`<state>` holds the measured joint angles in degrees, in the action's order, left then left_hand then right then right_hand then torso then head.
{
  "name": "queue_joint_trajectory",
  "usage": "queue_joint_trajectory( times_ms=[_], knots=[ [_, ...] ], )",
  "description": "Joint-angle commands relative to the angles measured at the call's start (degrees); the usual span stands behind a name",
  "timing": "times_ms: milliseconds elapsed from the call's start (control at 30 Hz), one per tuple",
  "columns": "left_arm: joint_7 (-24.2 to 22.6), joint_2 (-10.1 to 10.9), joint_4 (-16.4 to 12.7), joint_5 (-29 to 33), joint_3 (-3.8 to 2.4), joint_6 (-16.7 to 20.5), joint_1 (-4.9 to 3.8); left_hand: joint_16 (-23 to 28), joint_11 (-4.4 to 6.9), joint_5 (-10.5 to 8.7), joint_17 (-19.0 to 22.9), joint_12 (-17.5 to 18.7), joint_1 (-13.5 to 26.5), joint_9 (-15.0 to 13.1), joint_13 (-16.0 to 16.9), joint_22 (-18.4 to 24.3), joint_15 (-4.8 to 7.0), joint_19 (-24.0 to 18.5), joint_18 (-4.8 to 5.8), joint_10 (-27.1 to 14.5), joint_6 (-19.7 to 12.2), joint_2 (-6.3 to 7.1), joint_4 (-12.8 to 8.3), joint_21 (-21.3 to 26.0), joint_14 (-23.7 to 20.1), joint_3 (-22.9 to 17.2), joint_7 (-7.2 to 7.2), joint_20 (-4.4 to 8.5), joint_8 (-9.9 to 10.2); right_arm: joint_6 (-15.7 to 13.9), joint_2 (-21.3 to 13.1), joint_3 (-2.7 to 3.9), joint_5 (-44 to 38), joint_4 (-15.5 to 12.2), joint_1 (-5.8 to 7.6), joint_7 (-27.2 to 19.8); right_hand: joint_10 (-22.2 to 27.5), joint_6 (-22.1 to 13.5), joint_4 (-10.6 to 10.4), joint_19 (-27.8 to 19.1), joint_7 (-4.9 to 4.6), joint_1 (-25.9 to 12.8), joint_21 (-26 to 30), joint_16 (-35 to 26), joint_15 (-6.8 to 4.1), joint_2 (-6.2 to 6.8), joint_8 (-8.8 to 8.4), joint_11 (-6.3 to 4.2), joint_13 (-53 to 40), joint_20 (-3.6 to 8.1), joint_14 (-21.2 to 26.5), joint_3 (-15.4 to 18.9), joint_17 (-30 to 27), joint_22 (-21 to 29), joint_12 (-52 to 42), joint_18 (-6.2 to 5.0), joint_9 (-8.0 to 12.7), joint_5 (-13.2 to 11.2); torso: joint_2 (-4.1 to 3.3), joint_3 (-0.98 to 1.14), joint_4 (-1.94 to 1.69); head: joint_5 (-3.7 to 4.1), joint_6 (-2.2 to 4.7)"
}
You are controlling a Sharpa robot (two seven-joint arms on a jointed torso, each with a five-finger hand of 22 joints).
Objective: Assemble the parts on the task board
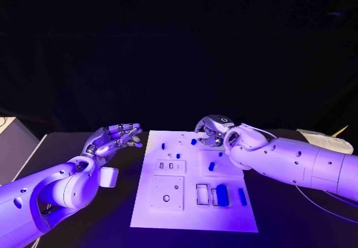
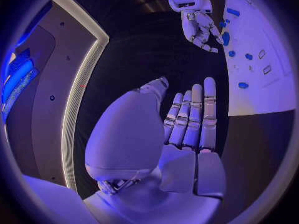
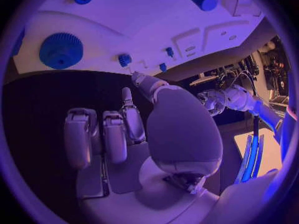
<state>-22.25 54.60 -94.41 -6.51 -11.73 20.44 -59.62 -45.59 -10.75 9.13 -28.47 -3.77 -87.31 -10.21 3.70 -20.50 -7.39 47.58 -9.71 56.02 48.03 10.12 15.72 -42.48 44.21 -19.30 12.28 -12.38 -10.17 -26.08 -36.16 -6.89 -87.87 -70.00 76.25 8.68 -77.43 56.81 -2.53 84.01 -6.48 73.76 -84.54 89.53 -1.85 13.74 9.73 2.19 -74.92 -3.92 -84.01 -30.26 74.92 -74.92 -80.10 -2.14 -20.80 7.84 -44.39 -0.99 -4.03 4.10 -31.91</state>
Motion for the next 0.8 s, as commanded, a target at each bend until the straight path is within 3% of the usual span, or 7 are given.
queue_joint_trajectory(
  times_ms=[33, 233, 800],
  knots=[
    [-0.5, -0.2, 0.0, 0.0, -0.04, -1.0, 0.01, -0.3, 0.10, -0.16, 0.1, -0.1, -0.2, 0.1, 0.0, 0.0, -0.05, -0.4, -0.50, -0.4, -0.3, -0.08, 0.1, -0.3, -0.5, -0.1, 1.32, -0.07, 0.3, 2.0, 0.6, -0.10, -4.9, 0.5, -0.21, 2.5, -0.4, 0.3, 0.0, 3.3, -0.13, 0.3, -0.2, 0.1, -0.01, 0.22, -0.01, -0.03, -4.3, -0.21, -5.7, 0.4, 13.8, -9.1, -0.1, 0.56, 0.0, -0.4, 0.01, -0.11, 0.01, -0.02, -0.15],
    [-0.5, -0.6, 0.3, 0.0, -0.03, -1.0, 0.07, -0.3, 0.10, -0.16, 0.1, -0.1, -0.3, 0.1, 0.1, -0.1, -0.05, -0.5, -0.51, -0.4, -0.3, -0.08, 0.1, -0.3, -0.6, -0.1, 1.32, -0.09, 0.3, 2.6, 1.8, -0.28, -5.9, 1.2, -0.43, 3.3, -0.8, 0.5, -0.2, 3.4, -0.09, 0.2, -0.3, 0.1, -0.03, 0.10, 0.01, -0.05, -4.5, -0.17, -5.7, 0.5, 13.9, -9.2, -0.4, 0.58, 0.0, -0.5, -0.01, -0.24, -0.05, 0.12, -0.29],
    [-0.5, -0.9, 0.5, 0.0, -0.03, -1.0, 0.12, -0.3, 0.10, -0.16, 0.1, -0.1, -0.3, 0.1, 0.1, -0.1, -0.05, -0.5, -0.51, -0.4, -0.3, -0.08, 0.1, -0.3, -0.6, -0.1, 1.32, -0.09, 0.3, 4.4, 4.0, -0.68, -7.0, 3.6, -1.48, 5.6, -3.4, 3.5, -1.4, 3.6, 0.86, -0.2, -0.6, 0.2, -0.66, -1.51, 1.29, -0.84, -6.7, 0.35, -5.8, 0.6, 14.2, -9.6, -2.5, 0.68, -0.3, -0.2, 0.02, -0.16, -0.13, -0.25, -0.97]
  ],
)
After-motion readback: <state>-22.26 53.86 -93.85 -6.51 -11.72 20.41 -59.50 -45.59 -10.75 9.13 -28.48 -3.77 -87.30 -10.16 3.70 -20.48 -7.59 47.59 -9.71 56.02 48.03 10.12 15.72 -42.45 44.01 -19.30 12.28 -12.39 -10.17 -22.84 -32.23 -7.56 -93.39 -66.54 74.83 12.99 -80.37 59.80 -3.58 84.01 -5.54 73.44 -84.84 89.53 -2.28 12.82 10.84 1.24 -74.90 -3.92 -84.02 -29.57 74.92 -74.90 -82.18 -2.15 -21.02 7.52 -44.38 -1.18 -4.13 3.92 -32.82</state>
